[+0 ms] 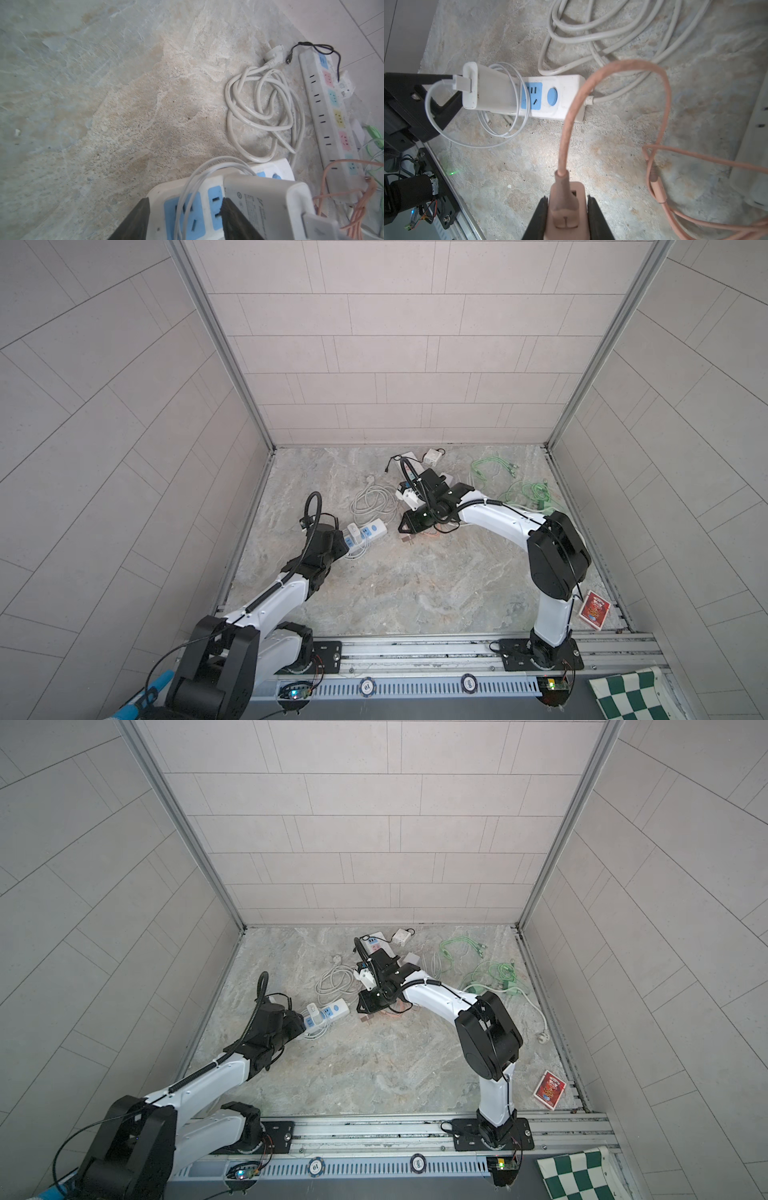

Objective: Insert the plug

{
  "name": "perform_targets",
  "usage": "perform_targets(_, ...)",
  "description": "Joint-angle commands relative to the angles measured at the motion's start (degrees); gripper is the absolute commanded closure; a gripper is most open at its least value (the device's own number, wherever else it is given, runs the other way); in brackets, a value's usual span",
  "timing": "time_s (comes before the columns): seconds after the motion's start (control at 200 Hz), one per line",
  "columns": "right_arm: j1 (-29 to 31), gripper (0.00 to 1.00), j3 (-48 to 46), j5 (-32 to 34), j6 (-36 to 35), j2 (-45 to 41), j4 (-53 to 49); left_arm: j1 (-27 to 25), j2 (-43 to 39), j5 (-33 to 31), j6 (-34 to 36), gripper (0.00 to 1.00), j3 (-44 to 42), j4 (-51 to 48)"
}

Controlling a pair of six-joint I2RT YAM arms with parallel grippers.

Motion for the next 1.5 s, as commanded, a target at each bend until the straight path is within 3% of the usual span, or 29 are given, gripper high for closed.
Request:
perform_targets(0.0, 0.32, 1.00, -2.70, 0.28, 1.03, -4.64, 2.12, 0.33, 3.24, 1.51, 2.39, 0.44, 2.89, 1.33)
perform_targets(0.235, 0.04, 1.00, -7.58, 1.34, 1.55, -9.77, 2.67, -0.05, 10.05, 14.30, 1.51, 0.54, 5.23, 6.54)
perform_targets(0.44, -0.51, 1.00, -9.74, 1.61, 1.85, -12.20, 2.84, -1.18, 12.41, 18.33, 0.84, 0.54, 4.17, 10.01)
perform_targets(0.665, -3.08, 1.00, -13.84, 2.33, 3.87, -15.08, 2.84, -9.37, 19.56, 26.12, -5.40, 0.54, 2.51, 23.35)
perform_targets(0.851, -5.15, 1.00, -22.89, 7.29, 5.58, -21.92, 2.13, -19.98, 24.25, 23.50, -7.74, 0.54, 3.22, 31.00)
perform_targets(1.181, -9.18, 0.99, -38.56, 22.52, 10.05, -41.48, -2.17, -30.83, 34.85, 23.61, -9.45, 0.56, 10.49, 37.78)
perform_targets(1.371, -11.60, 0.99, -43.50, 20.22, 9.66, -46.53, -0.62, -32.38, 36.16, 23.97, -9.79, 0.57, 12.60, 38.91)
perform_targets(1.496, -11.62, 0.99, -45.62, 14.00, 10.87, -45.92, 4.48, -32.48, 33.06, 21.53, -8.59, 0.56, 12.02, 36.11)
